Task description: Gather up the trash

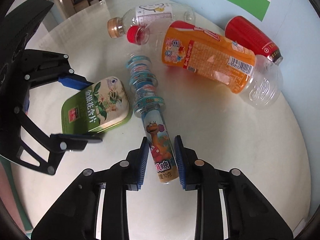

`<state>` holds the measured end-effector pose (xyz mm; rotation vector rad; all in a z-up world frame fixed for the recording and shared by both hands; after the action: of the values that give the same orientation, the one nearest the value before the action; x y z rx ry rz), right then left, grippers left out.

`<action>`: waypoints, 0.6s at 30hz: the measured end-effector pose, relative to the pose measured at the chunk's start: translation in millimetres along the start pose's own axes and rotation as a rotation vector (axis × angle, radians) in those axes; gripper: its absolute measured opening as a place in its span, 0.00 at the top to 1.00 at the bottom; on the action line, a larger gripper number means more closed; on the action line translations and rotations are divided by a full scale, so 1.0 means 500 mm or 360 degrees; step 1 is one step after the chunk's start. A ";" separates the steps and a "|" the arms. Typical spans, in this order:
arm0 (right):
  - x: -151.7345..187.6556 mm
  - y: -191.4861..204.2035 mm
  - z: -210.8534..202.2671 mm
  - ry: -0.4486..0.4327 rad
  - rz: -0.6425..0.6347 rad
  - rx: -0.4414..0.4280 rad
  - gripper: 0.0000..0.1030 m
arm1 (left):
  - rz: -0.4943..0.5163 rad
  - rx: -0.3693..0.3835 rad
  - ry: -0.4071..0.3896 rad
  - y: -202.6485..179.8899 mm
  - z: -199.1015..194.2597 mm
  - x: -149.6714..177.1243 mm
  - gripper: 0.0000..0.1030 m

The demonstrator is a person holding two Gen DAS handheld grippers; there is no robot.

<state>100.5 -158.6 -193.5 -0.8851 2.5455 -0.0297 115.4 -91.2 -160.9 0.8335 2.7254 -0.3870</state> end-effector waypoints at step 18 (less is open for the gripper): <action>0.040 0.013 -0.172 0.0021 0.0191 -0.0105 0.80 | -0.0051 -0.0062 -0.0114 0.029 -0.135 0.090 0.41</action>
<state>47.2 -175.9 -125.0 -0.7572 2.6201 0.0857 76.0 -35.1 -115.4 0.7518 2.6742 -0.3616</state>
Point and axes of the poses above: each gripper's, at about its wrist camera, not at the fingertips, and z roughly the way its jaws point, y to its left, x to its underside, the point moved 2 cm from there along z, roughly the way its jaws point, and after that the axes turned 11 degrees about x, right-handed, at the moved point
